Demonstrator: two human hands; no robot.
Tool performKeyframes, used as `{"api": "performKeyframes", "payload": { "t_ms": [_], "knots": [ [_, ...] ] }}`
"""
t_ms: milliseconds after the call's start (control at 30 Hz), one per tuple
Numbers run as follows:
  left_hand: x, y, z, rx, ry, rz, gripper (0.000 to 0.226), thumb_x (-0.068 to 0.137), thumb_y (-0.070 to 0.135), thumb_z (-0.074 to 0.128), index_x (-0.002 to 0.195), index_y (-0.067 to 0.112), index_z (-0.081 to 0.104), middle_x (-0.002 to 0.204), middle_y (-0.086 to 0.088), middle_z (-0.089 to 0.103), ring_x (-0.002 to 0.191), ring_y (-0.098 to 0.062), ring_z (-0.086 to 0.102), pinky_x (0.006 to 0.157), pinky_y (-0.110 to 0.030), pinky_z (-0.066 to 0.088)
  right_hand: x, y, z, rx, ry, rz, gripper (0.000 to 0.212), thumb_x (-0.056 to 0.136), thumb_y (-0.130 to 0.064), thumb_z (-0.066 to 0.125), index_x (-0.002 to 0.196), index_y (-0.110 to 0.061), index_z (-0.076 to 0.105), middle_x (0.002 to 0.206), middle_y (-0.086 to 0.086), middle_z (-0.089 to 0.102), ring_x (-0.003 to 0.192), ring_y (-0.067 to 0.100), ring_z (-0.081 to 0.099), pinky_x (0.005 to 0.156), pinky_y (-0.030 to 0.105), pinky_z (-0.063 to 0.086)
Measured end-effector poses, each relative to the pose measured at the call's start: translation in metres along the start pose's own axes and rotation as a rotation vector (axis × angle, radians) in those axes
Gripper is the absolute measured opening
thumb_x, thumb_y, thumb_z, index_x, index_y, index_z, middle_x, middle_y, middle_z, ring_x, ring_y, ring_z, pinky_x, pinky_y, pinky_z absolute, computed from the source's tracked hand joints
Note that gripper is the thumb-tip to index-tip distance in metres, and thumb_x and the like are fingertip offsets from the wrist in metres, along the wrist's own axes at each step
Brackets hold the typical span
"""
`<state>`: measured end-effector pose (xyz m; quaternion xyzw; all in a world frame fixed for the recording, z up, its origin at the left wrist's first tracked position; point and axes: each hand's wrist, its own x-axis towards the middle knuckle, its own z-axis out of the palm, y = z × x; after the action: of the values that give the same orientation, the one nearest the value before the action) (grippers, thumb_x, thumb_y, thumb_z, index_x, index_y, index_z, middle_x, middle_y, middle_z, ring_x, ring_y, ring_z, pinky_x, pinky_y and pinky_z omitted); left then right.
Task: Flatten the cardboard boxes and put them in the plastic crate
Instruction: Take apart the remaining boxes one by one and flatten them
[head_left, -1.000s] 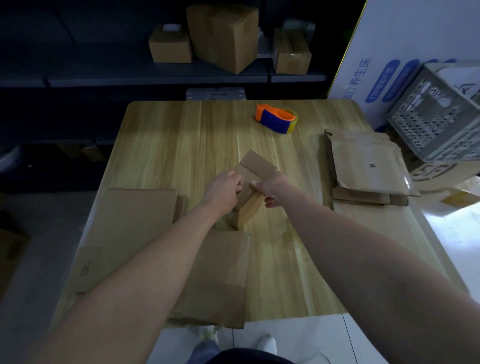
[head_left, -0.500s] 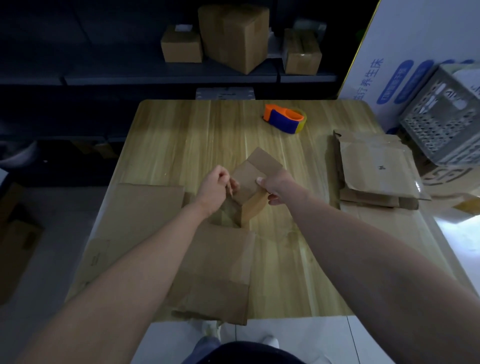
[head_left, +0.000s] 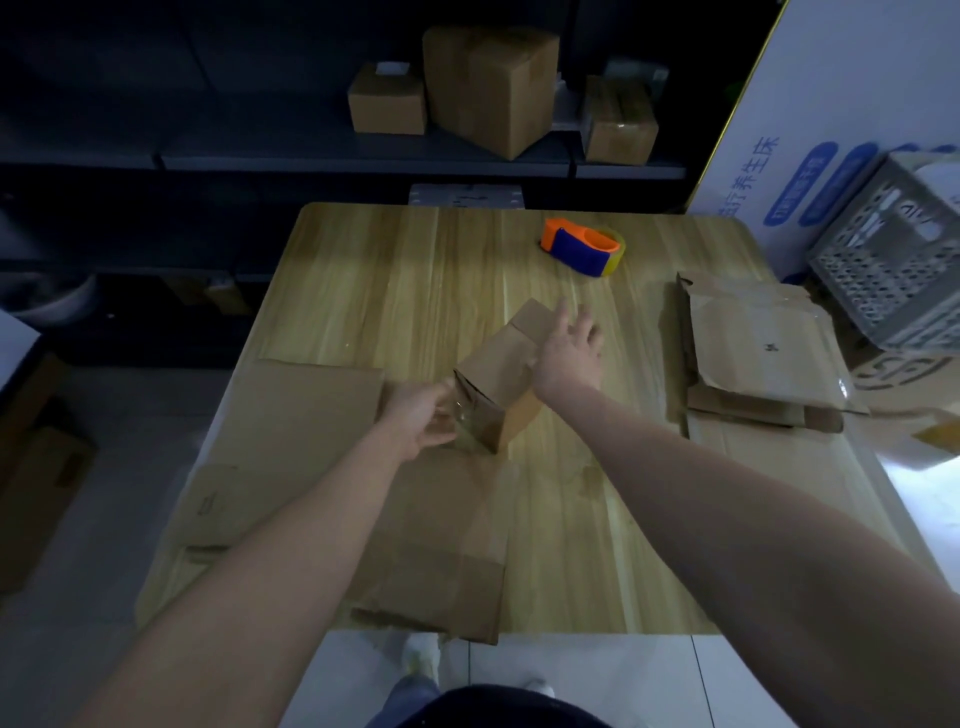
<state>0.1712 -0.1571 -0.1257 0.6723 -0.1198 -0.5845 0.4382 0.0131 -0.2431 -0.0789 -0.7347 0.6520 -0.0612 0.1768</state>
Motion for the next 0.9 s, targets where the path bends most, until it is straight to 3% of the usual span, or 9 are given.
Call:
{"api": "performKeyframes", "payload": {
  "t_ms": [100,200,300,367,433,533,700,800,900],
  "knots": [
    [-0.003,-0.012,0.013,0.233,-0.061,0.011,0.018,0.083,0.009,0.070,0.092,0.008,0.054,0.092,-0.008,0.061,0.084,-0.020,0.060,0.071,-0.034,0.055,-0.004,-0.007,-0.003,-0.309,-0.176,-0.384,0.098,0.082,-0.008,0.064,0.150,-0.031,-0.002,0.159,0.007,-0.008,0.143,0.038,-0.011,0.112,0.058,0.012],
    [-0.004,-0.012,0.024,0.248,-0.026,0.116,0.018,0.086,-0.003,0.061,0.076,0.011,0.056,0.077,-0.006,0.058,0.071,-0.015,0.055,0.071,-0.031,0.052,-0.007,-0.010,-0.003,-0.560,-0.447,-0.530,0.096,0.083,-0.022,0.065,0.149,-0.035,-0.003,0.158,0.002,-0.012,0.142,0.039,-0.016,0.111,0.060,0.009],
    [-0.008,-0.001,0.028,0.098,-0.034,0.243,0.028,0.090,-0.005,0.052,0.070,0.014,0.050,0.072,-0.003,0.054,0.068,-0.013,0.052,0.066,-0.024,0.047,-0.005,-0.014,-0.005,-0.571,-0.315,-0.621,0.080,0.091,-0.037,0.052,0.150,-0.031,-0.002,0.160,0.000,-0.007,0.143,0.037,-0.012,0.113,0.058,0.007],
    [-0.010,0.008,0.029,0.003,-0.073,0.272,0.027,0.091,-0.005,0.052,0.071,0.013,0.049,0.075,-0.003,0.056,0.073,-0.014,0.056,0.072,-0.026,0.050,-0.002,-0.017,-0.012,-0.552,-0.204,-0.679,0.089,0.086,-0.038,0.060,0.151,-0.028,0.000,0.160,-0.001,0.001,0.145,0.034,-0.007,0.114,0.057,0.008],
    [-0.011,0.017,0.029,-0.087,-0.084,0.291,0.022,0.091,-0.002,0.054,0.074,0.012,0.051,0.078,-0.004,0.059,0.078,-0.017,0.059,0.079,-0.032,0.051,0.003,-0.017,-0.022,-0.501,-0.166,-0.667,0.108,0.071,-0.038,0.077,0.149,-0.025,0.003,0.157,0.000,0.010,0.144,0.033,0.001,0.114,0.056,0.015],
    [-0.013,0.033,0.030,-0.252,-0.091,0.303,0.021,0.091,0.004,0.056,0.073,0.014,0.053,0.075,-0.002,0.064,0.079,-0.016,0.062,0.079,-0.033,0.052,0.007,-0.010,-0.033,-0.390,-0.156,-0.596,0.120,0.061,-0.036,0.084,0.148,-0.028,0.002,0.154,-0.001,0.014,0.143,0.030,0.006,0.110,0.054,0.028],
    [-0.021,0.054,0.044,-0.367,-0.070,0.320,0.025,0.092,0.004,0.054,0.071,0.017,0.057,0.075,0.004,0.069,0.089,-0.018,0.063,0.069,-0.029,0.051,0.008,-0.003,-0.039,-0.271,-0.009,-0.586,0.111,0.060,-0.031,0.082,0.143,-0.033,0.009,0.149,0.001,0.019,0.139,0.030,0.015,0.099,0.049,0.042],
    [-0.019,0.071,0.036,-0.582,0.024,0.231,0.007,0.094,0.006,0.050,0.097,0.010,0.056,0.097,-0.012,0.066,0.080,-0.022,0.069,0.068,-0.036,0.059,0.009,0.018,-0.043,-0.052,0.061,-0.475,0.104,0.060,-0.028,0.082,0.141,-0.025,0.018,0.144,0.003,0.027,0.132,0.030,0.030,0.096,0.041,0.044],
    [-0.018,0.081,0.018,-0.572,0.157,0.232,0.011,0.097,0.011,0.047,0.107,0.012,0.050,0.100,-0.013,0.063,0.073,-0.021,0.070,0.061,-0.034,0.059,0.010,0.045,-0.048,-0.002,0.083,-0.406,0.097,0.059,-0.026,0.082,0.135,-0.024,0.023,0.136,0.002,0.031,0.123,0.026,0.038,0.089,0.037,0.048]
  ]
}}
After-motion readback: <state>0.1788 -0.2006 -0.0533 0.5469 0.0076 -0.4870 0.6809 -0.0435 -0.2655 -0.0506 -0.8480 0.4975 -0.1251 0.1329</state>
